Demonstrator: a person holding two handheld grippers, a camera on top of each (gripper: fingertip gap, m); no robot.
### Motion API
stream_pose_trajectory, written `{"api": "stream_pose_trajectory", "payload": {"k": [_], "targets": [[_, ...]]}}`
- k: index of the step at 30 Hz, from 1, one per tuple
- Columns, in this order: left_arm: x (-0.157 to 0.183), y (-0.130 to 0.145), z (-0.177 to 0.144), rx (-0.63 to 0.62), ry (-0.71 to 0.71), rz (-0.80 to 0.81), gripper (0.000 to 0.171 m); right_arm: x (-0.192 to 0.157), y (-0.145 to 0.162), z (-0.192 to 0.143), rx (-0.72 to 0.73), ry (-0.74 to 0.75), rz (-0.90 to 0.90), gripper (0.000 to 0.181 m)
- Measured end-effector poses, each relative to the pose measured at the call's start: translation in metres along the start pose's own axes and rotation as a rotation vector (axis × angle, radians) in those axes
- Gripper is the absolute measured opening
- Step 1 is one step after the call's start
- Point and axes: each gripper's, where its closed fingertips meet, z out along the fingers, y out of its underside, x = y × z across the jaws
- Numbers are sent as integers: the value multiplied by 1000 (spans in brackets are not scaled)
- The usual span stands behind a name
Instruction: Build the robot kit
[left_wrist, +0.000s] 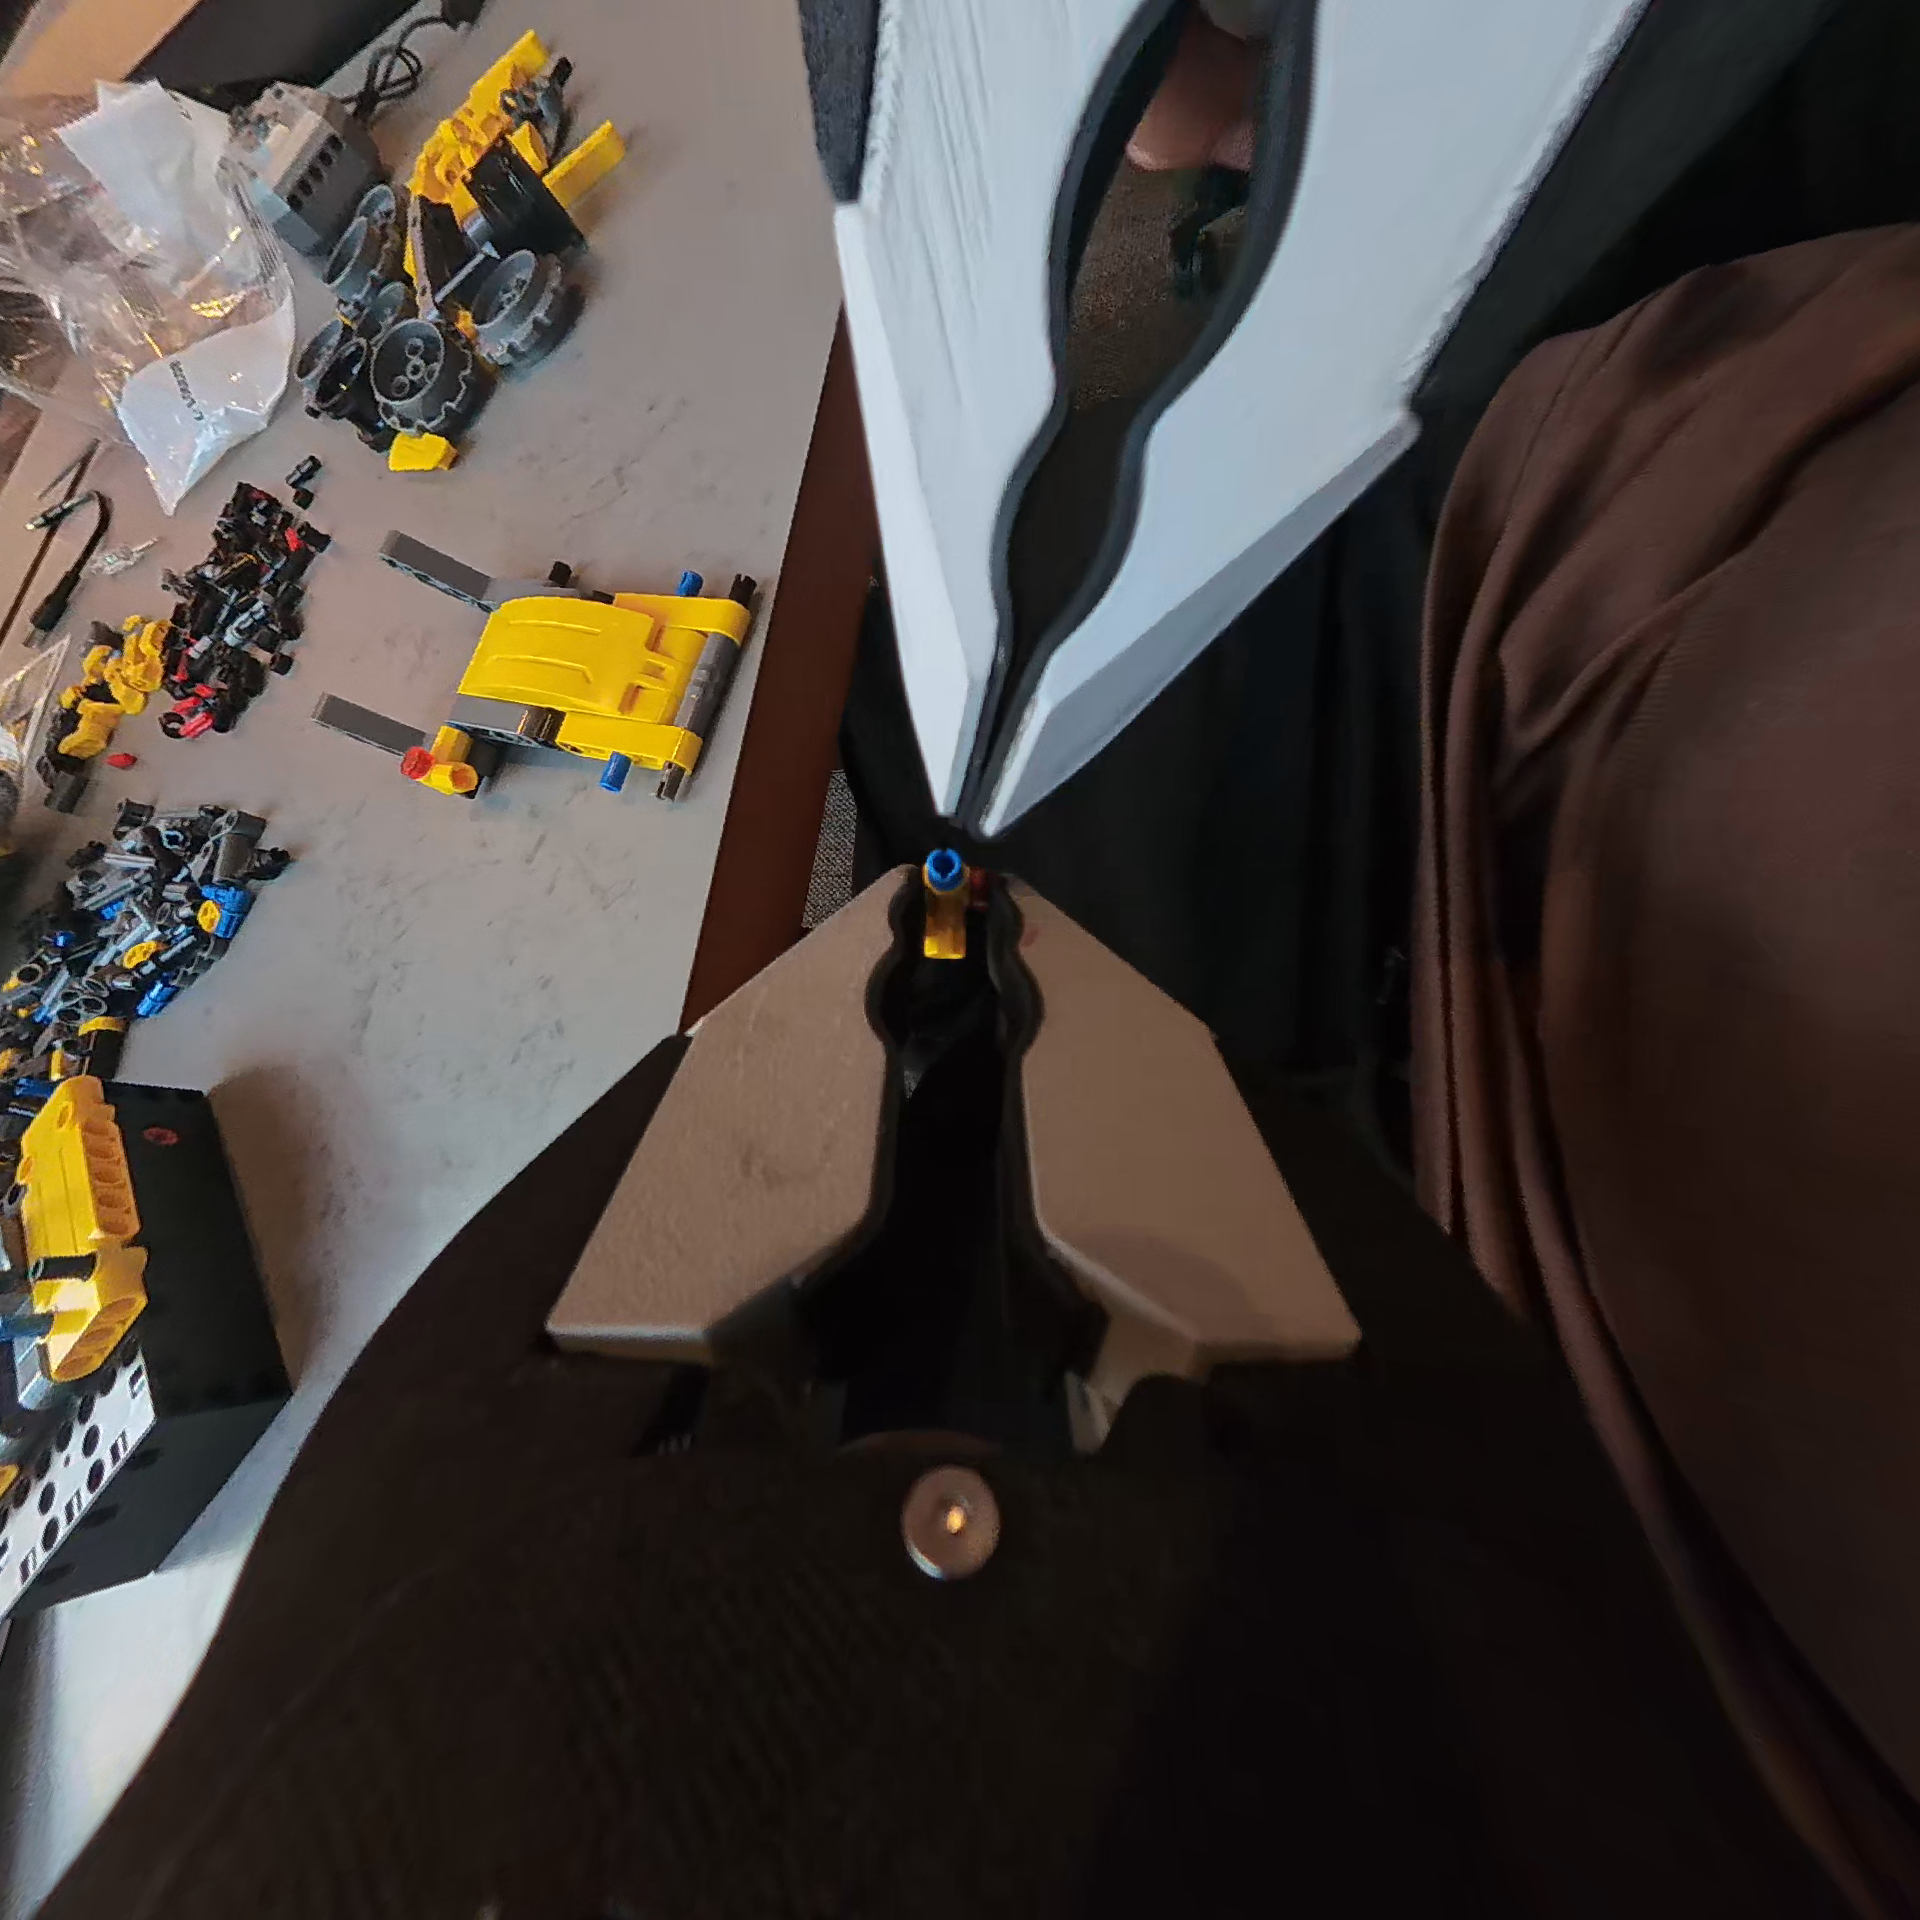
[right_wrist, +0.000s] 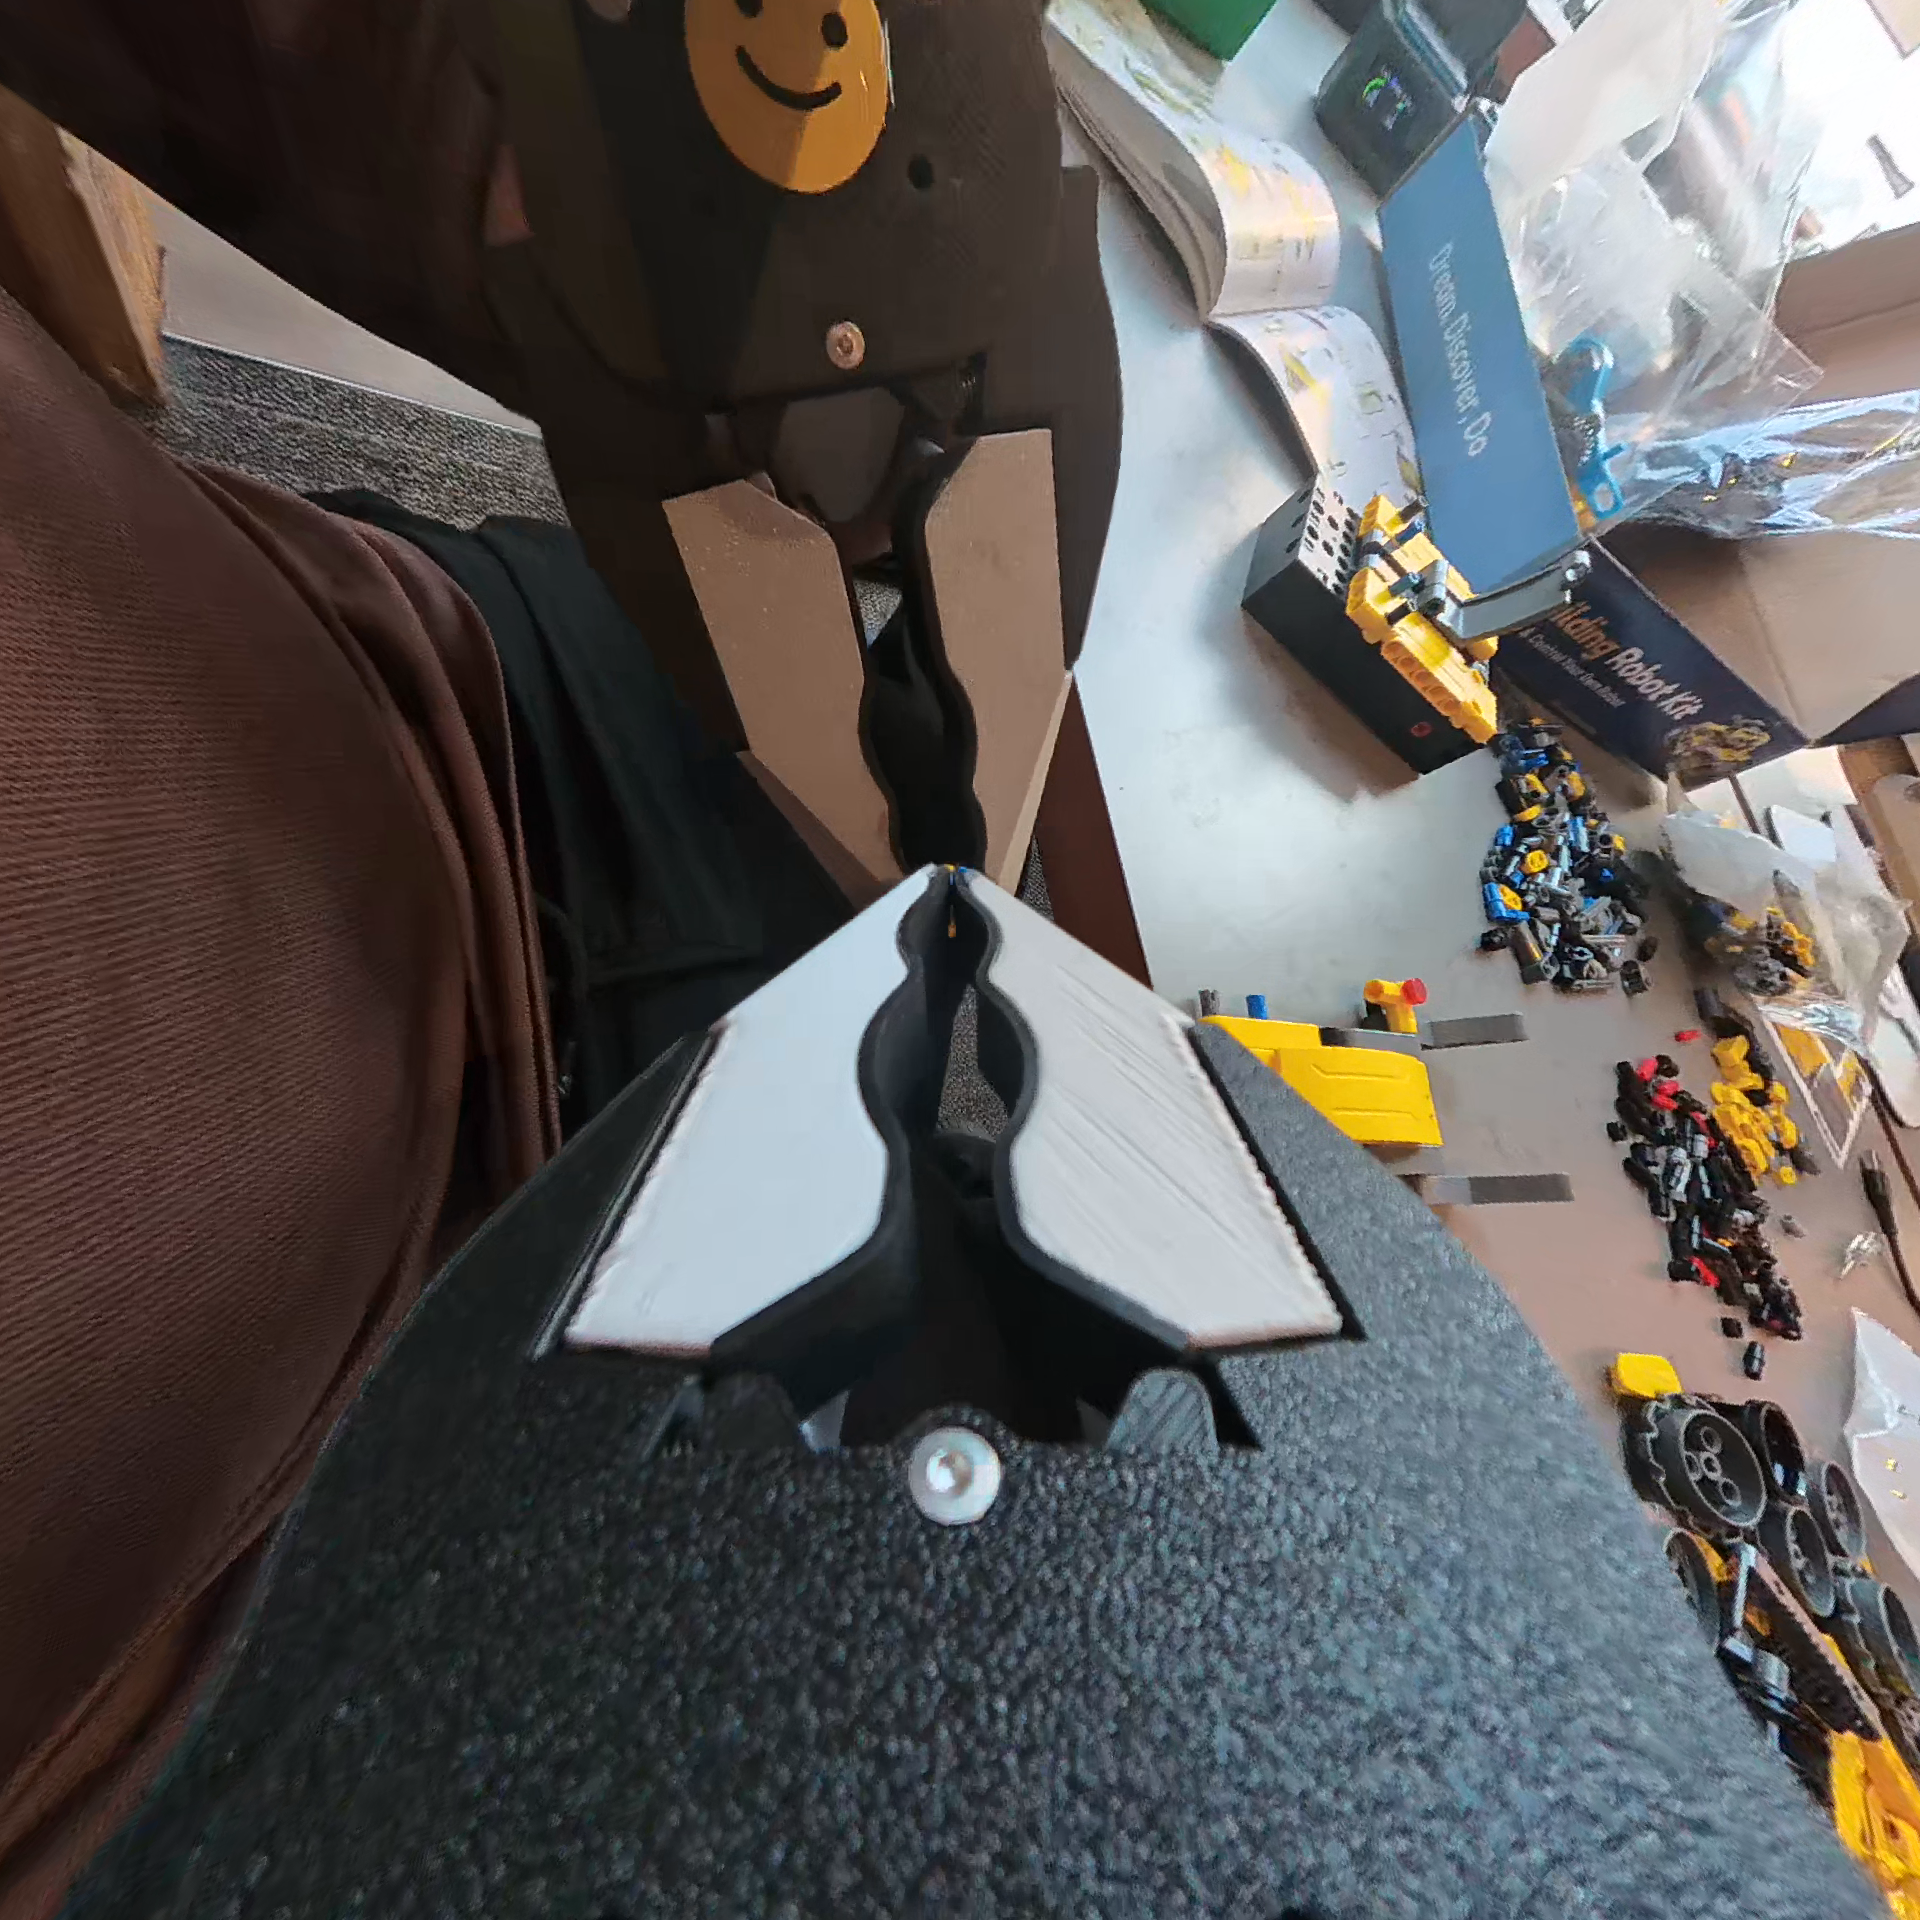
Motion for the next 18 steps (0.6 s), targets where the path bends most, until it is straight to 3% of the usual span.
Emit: {"api": "stream_pose_trajectory", "payload": {"k": [4,9,18], "targets": [[3,-2,0,14,11,22,9,2,-3,-1,11,5,11,26],[7,-6,-1,21,4,62,9,-4,4,2,-22,-9,-62,3],[10,-3,1,-2,-2,101,9,-7,7,4,-47,-25,-95,3]]}}
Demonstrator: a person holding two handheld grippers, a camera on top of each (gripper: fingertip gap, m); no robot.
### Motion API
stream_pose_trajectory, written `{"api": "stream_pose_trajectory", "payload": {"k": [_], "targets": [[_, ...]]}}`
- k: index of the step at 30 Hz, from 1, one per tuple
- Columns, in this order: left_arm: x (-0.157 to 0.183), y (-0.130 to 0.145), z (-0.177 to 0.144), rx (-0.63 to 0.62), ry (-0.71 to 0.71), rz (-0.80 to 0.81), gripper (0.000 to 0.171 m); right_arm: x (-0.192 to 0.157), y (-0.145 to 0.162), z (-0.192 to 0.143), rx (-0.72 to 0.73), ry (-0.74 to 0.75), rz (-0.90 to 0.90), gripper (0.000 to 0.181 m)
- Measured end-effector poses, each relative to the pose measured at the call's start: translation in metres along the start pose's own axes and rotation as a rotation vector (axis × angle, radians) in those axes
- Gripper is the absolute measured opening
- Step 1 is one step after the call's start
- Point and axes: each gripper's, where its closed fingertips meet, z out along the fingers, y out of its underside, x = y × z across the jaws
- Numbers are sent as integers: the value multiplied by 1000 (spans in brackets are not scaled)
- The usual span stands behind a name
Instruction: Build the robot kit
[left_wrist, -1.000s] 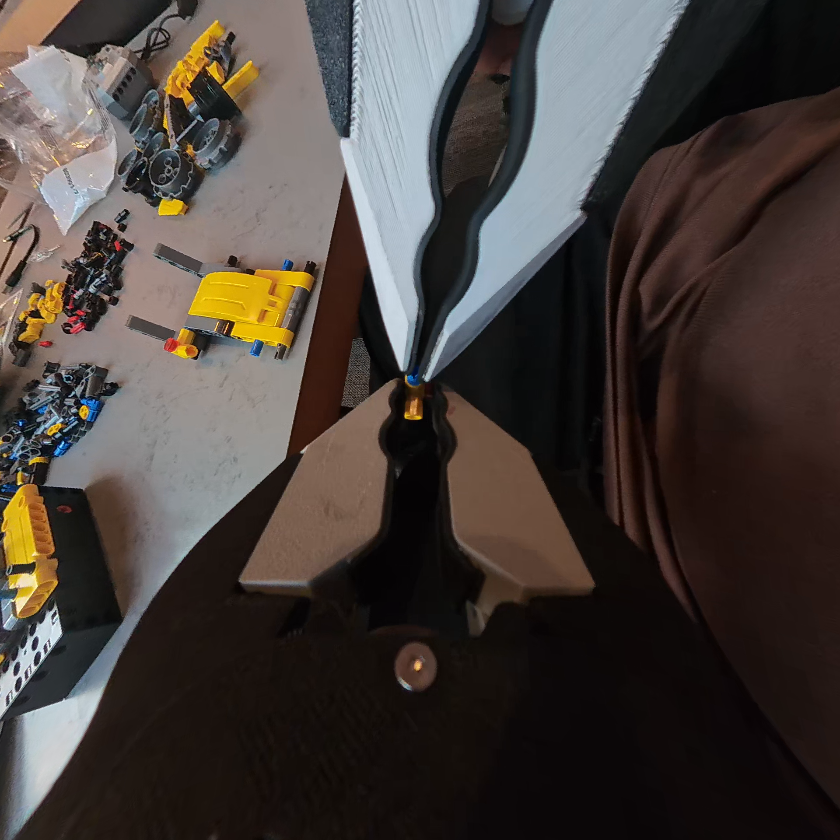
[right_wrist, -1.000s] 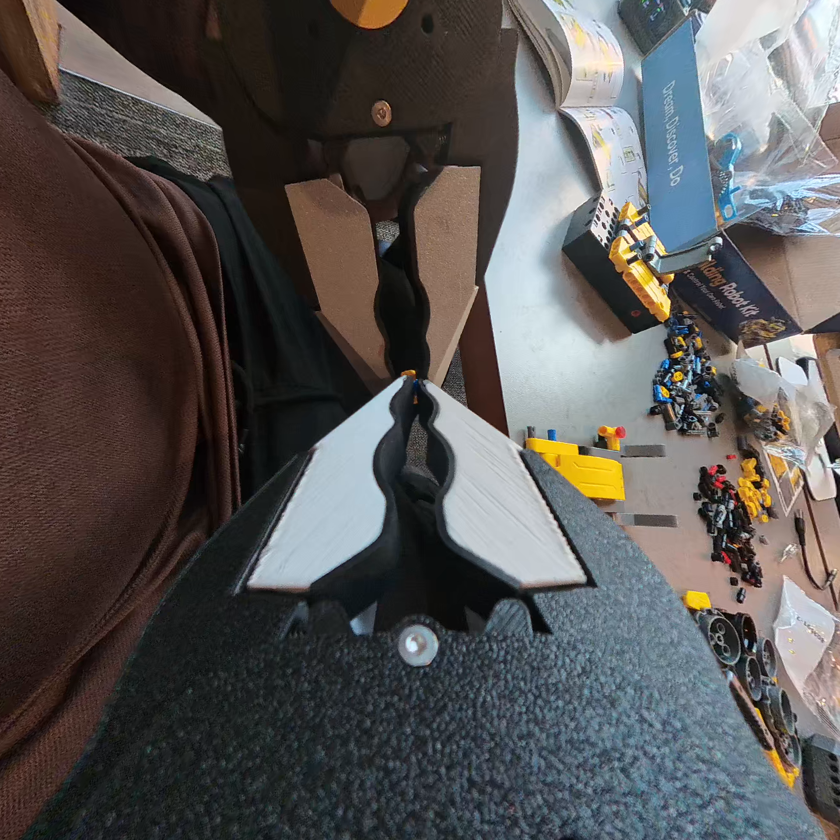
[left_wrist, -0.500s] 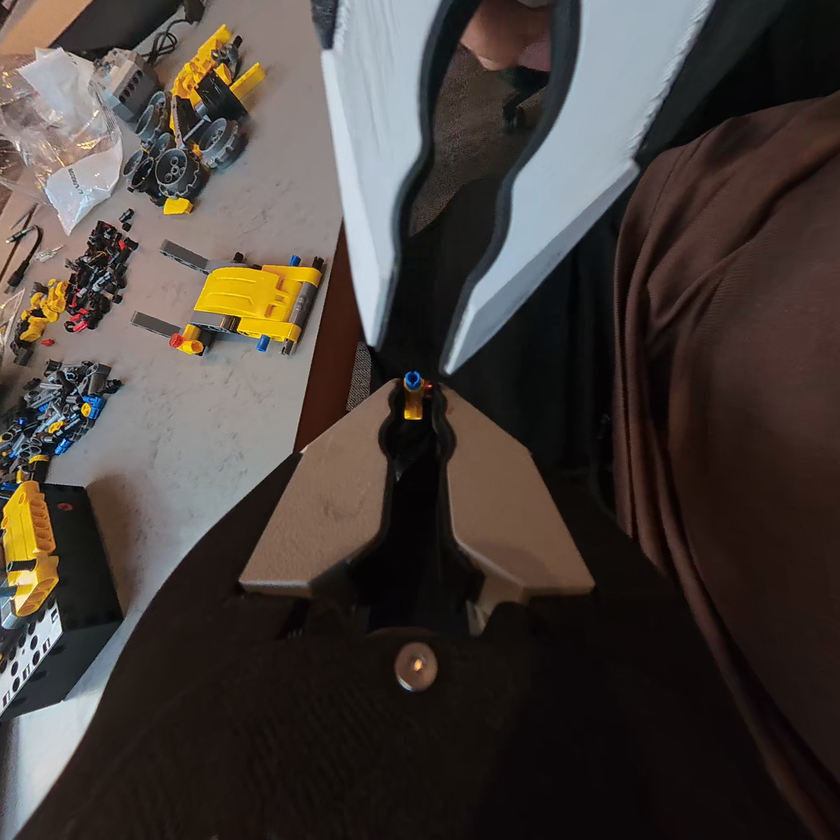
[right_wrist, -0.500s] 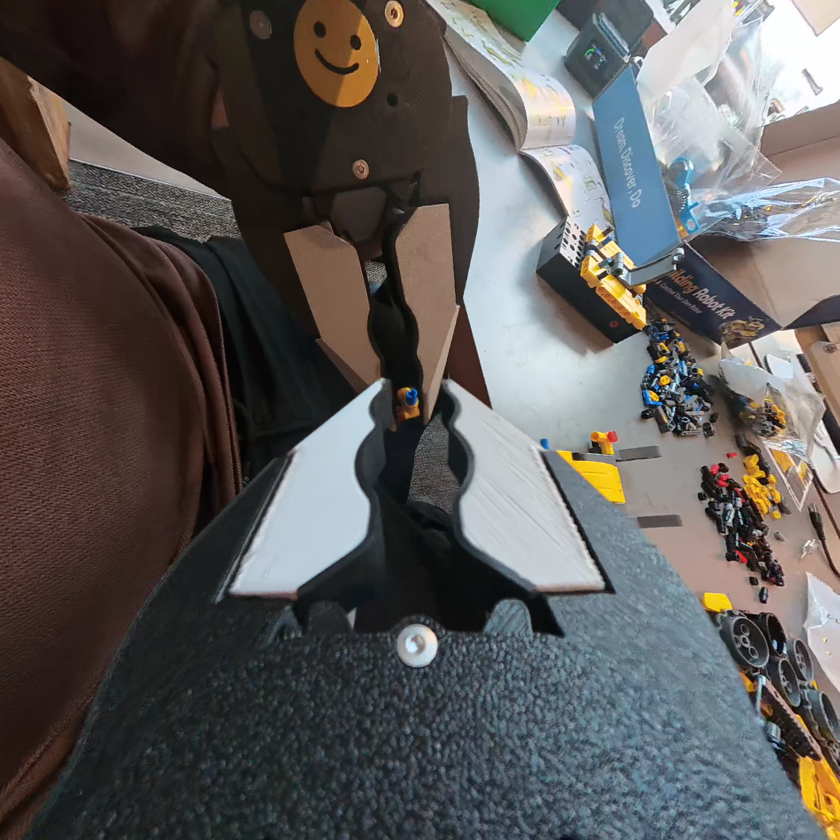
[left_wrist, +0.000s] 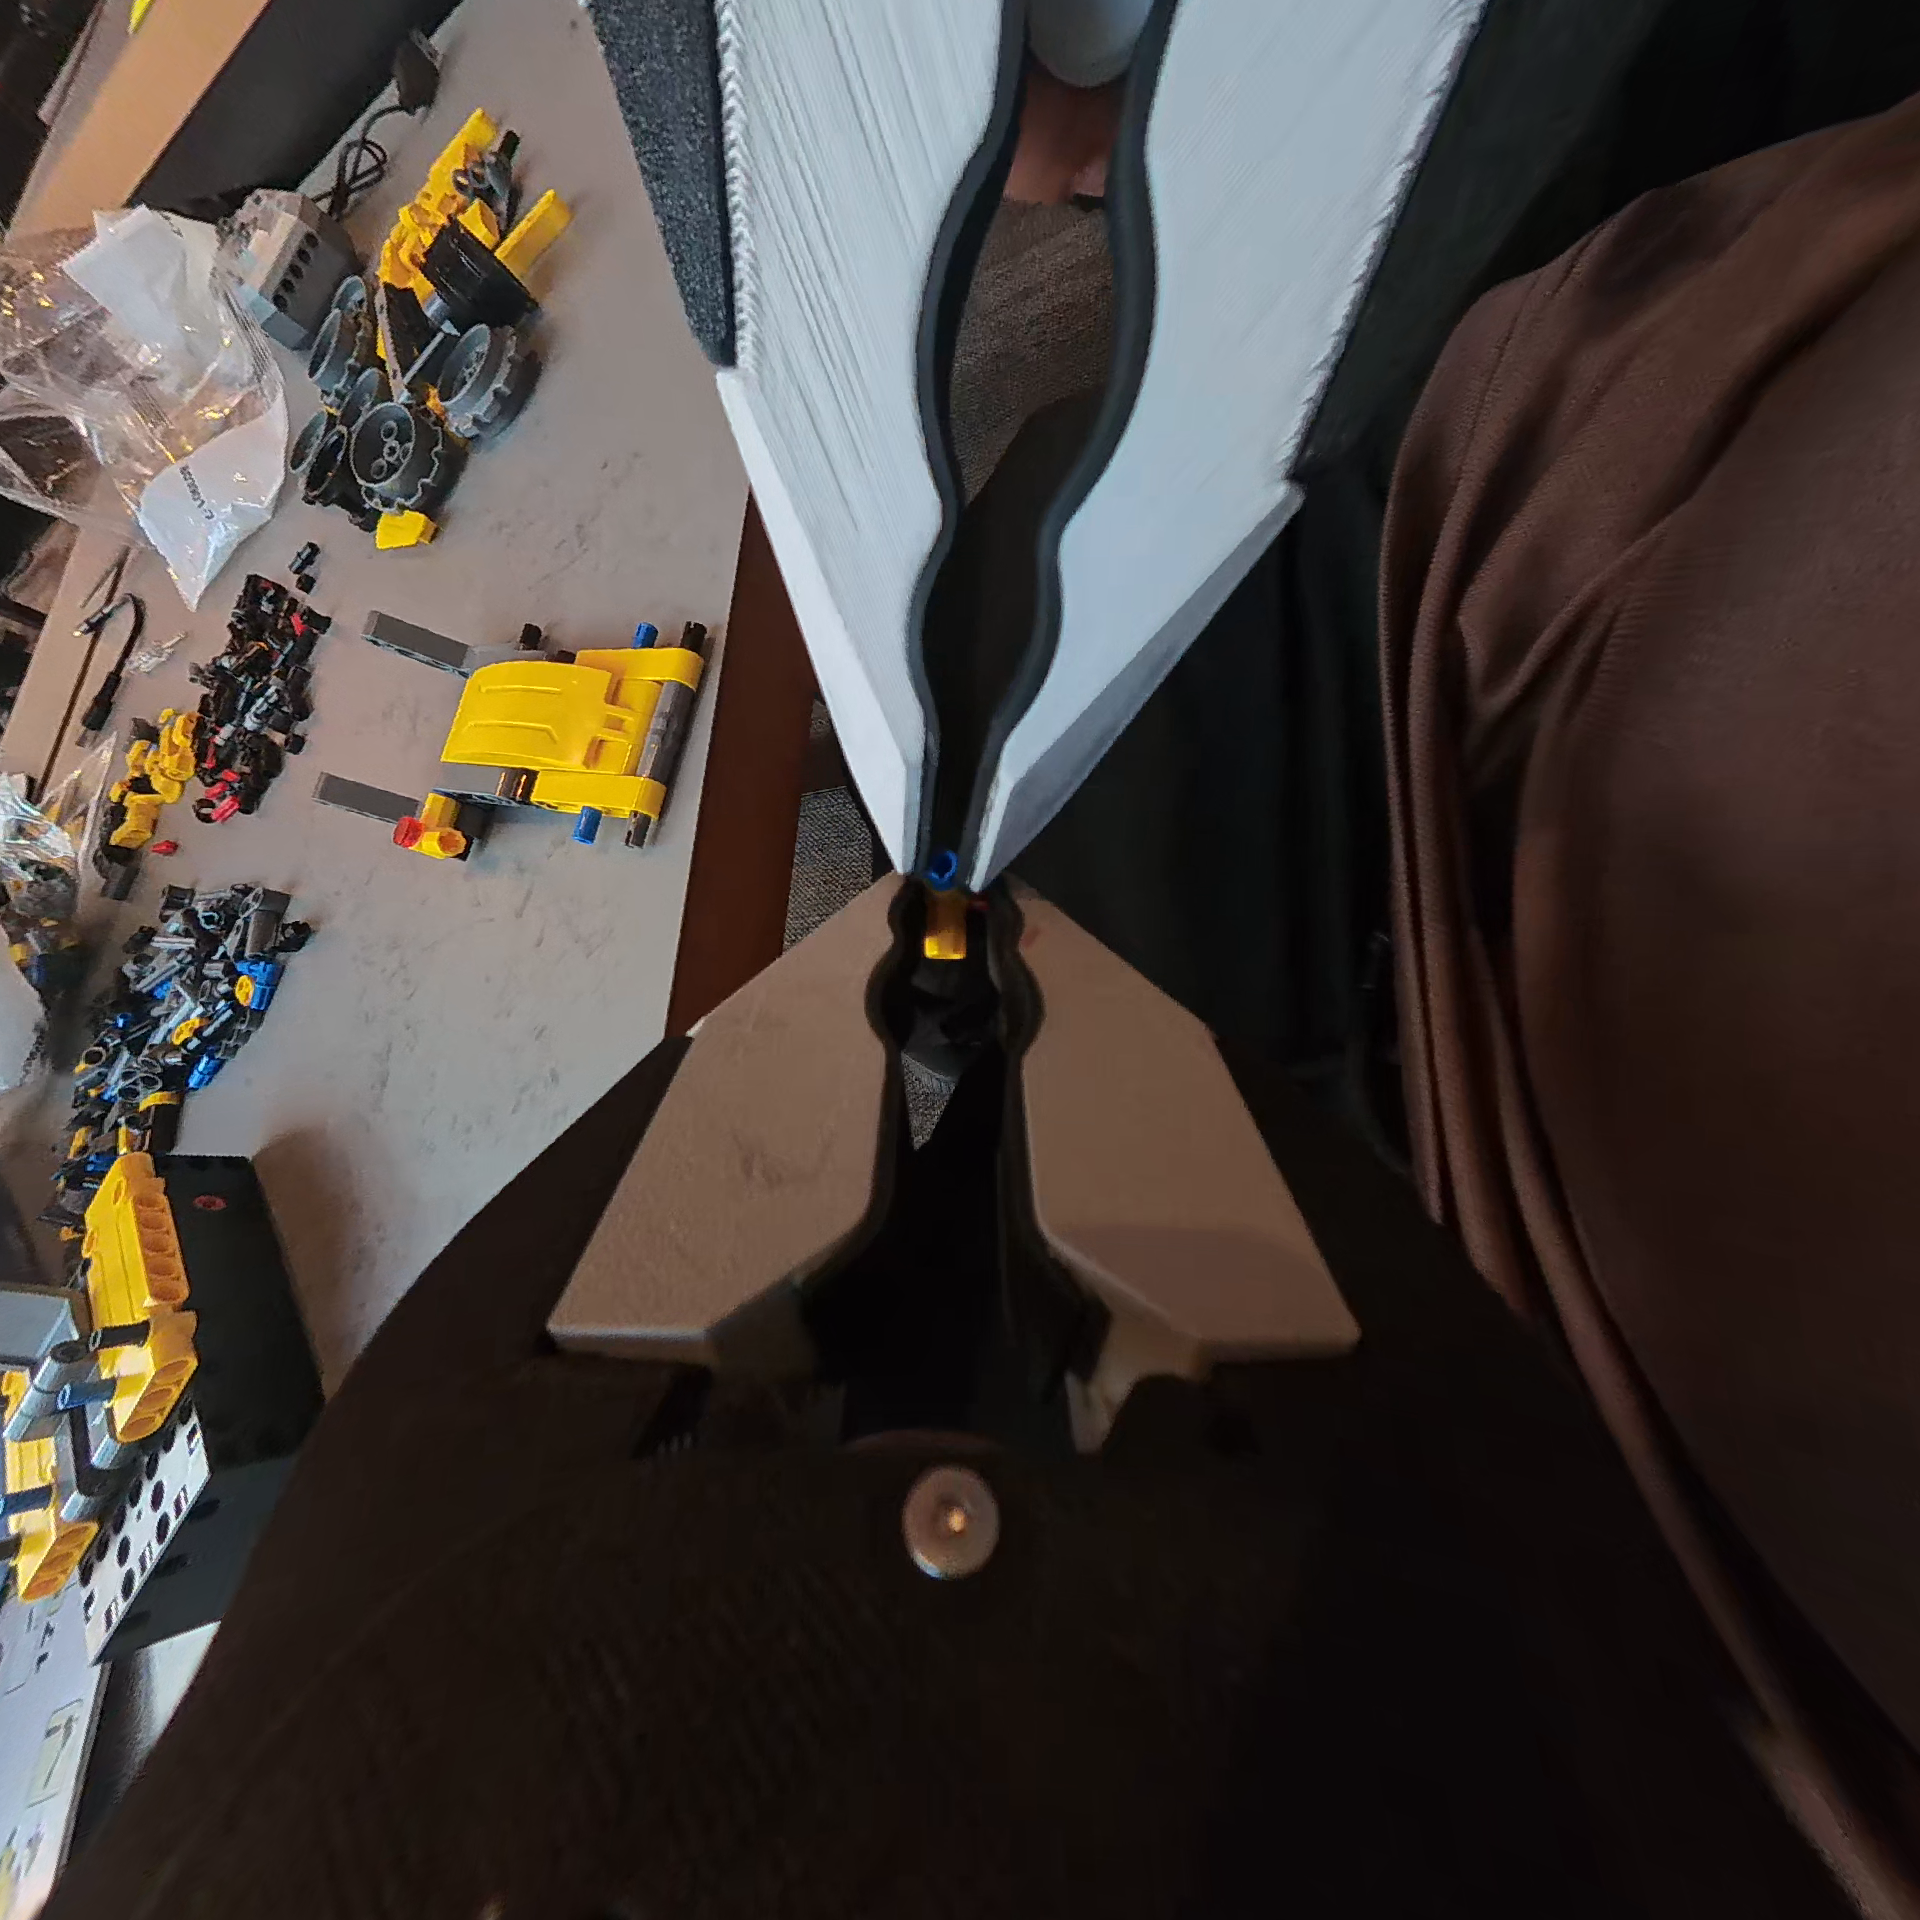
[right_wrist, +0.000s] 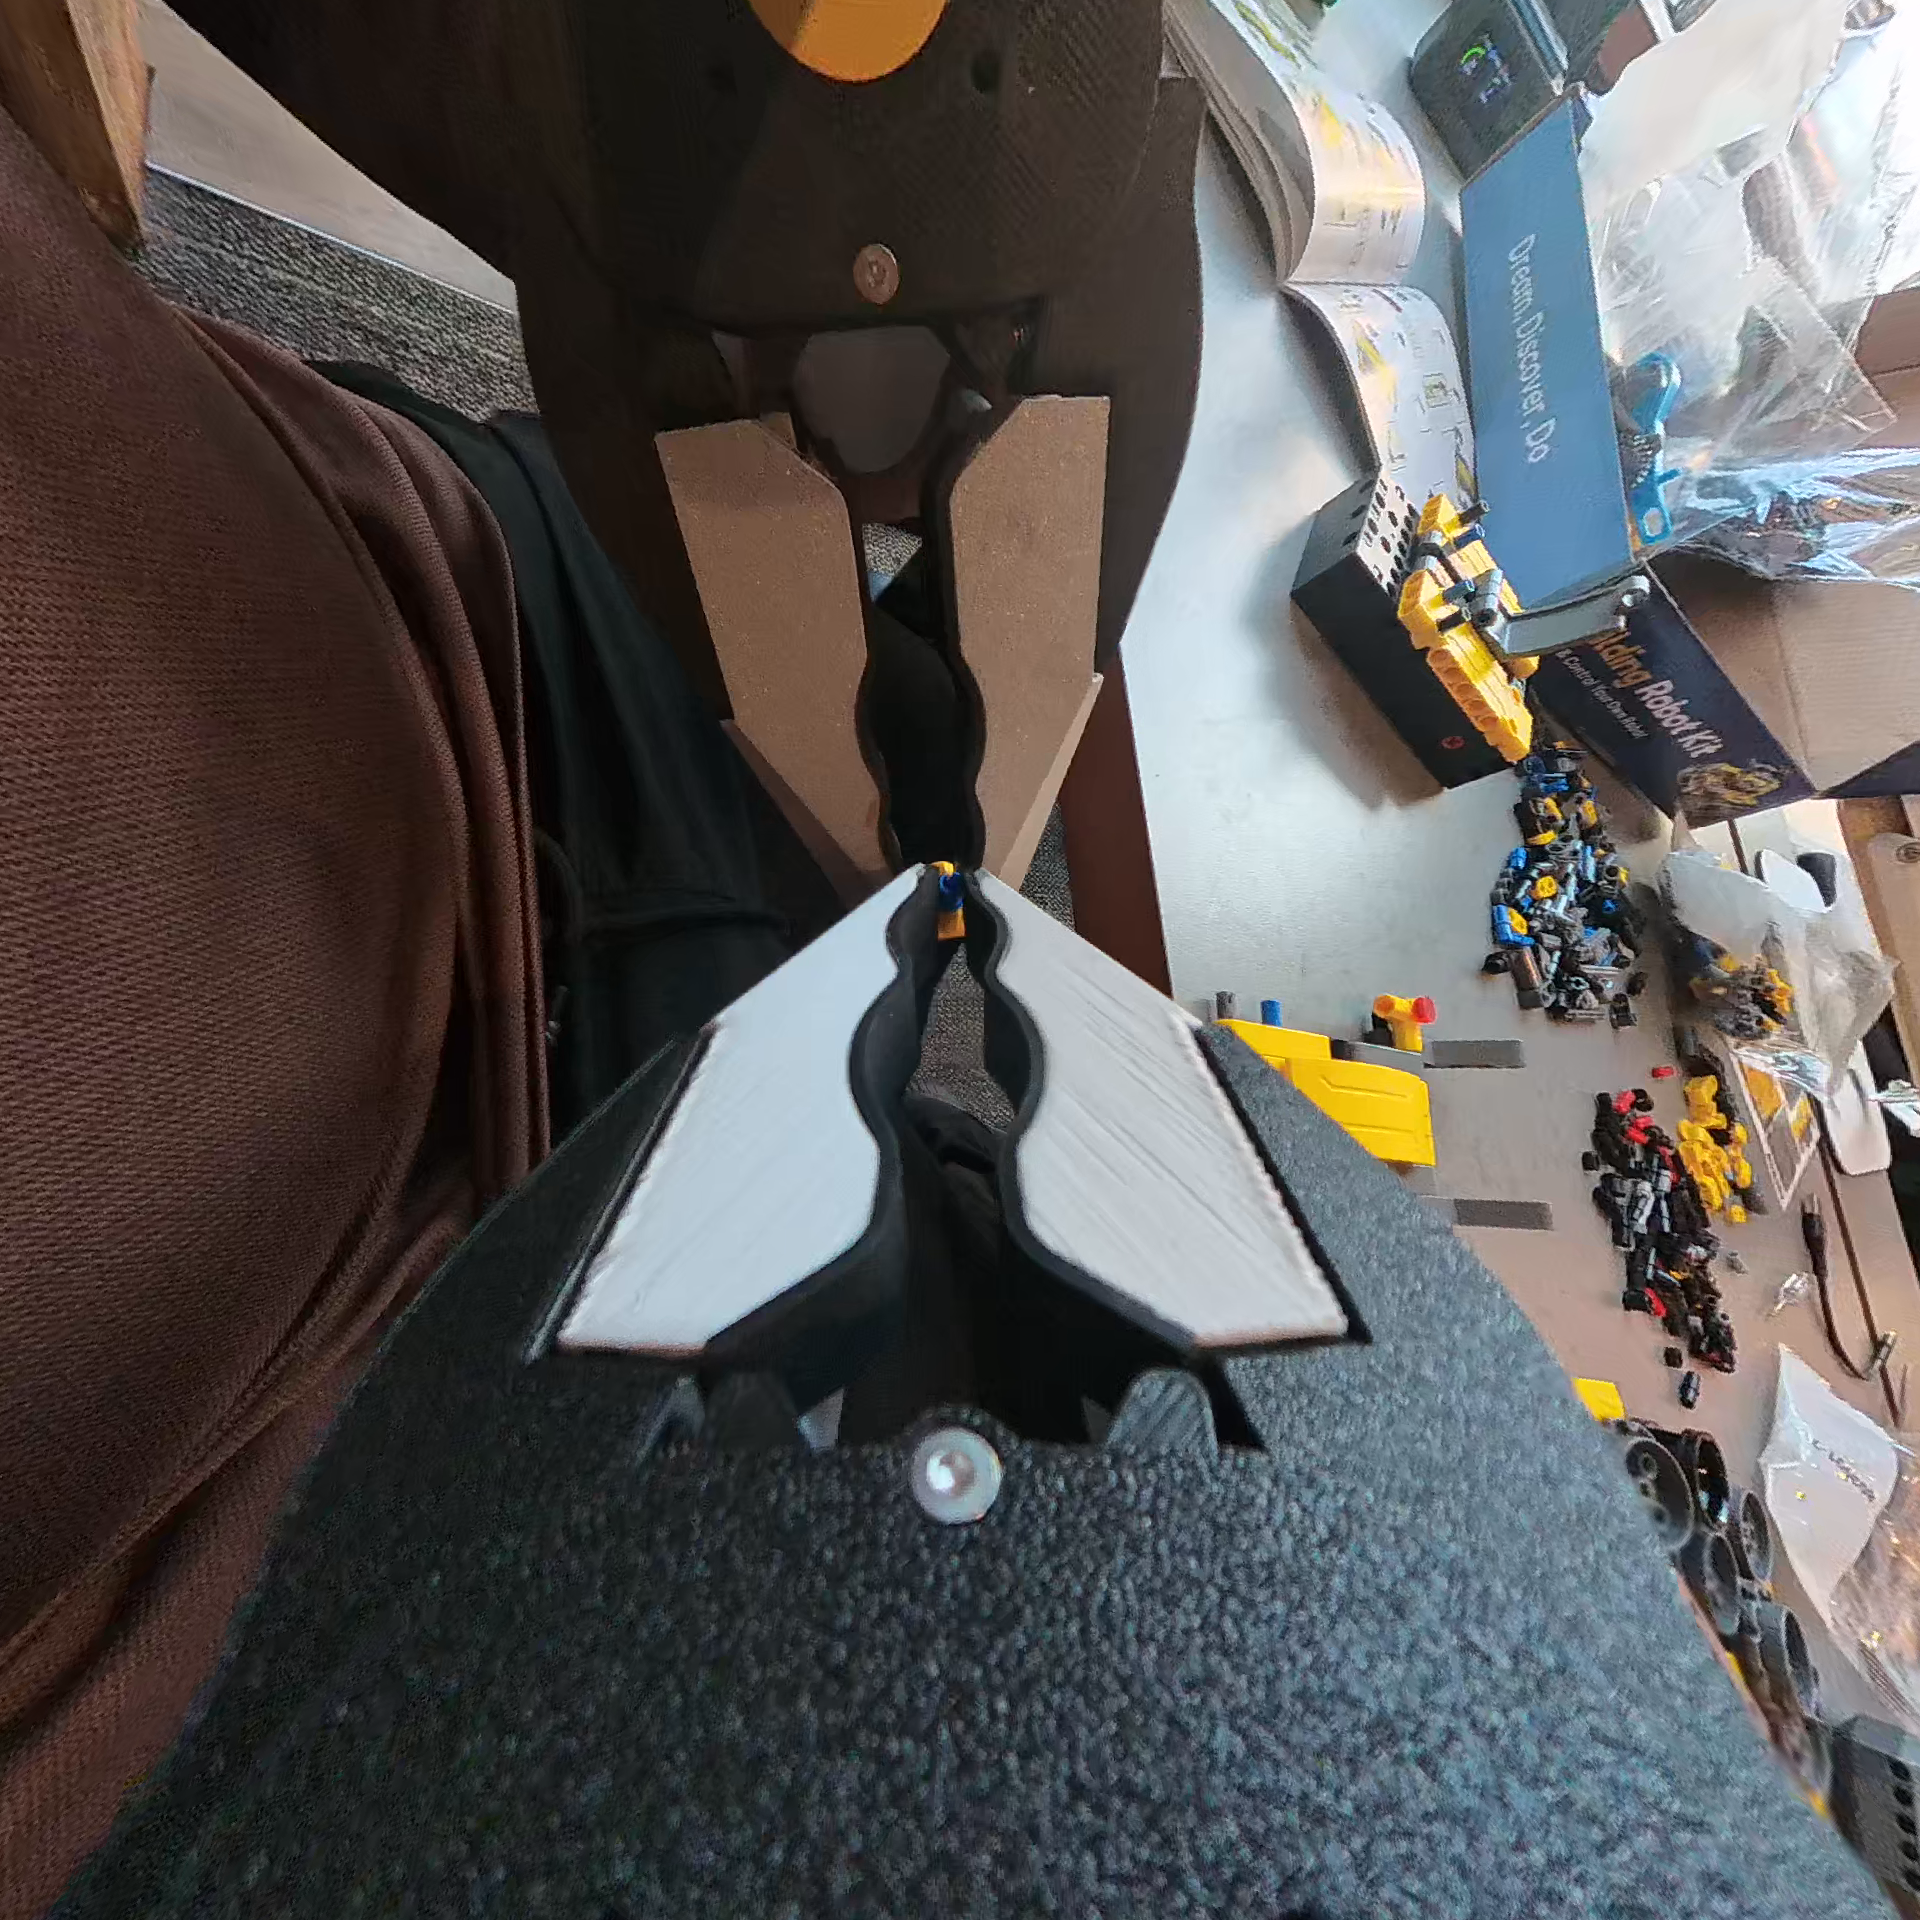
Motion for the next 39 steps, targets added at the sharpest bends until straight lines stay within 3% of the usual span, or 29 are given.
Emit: {"api": "stream_pose_trajectory", "payload": {"k": [15,19,21,23,27,29,32,35,39], "targets": [[5,3,3,-10,24,-4,9,-6,4,2,-44,-34,19,3],[-9,-2,-2,37,-11,-81,9,10,-5,0,35,7,147,4],[-21,-14,-11,138,-9,-227,9,26,-16,-9,115,72,190,6],[-37,-23,-19,272,16,-471,9,40,-23,-22,182,121,235,11],[-60,-49,-43,646,273,-1103,9,41,-11,-24,141,143,226,21],[-64,-53,-48,762,383,-1318,8,44,-18,-25,151,186,198,25],[-55,-63,-47,821,505,-1432,8,57,-37,-36,204,315,145,29],[-54,-81,-59,961,654,-1522,9,52,-39,-33,190,313,105,32],[-49,-85,-58,1007,721,-1575,8,52,-42,-38,216,315,111,21]]}}
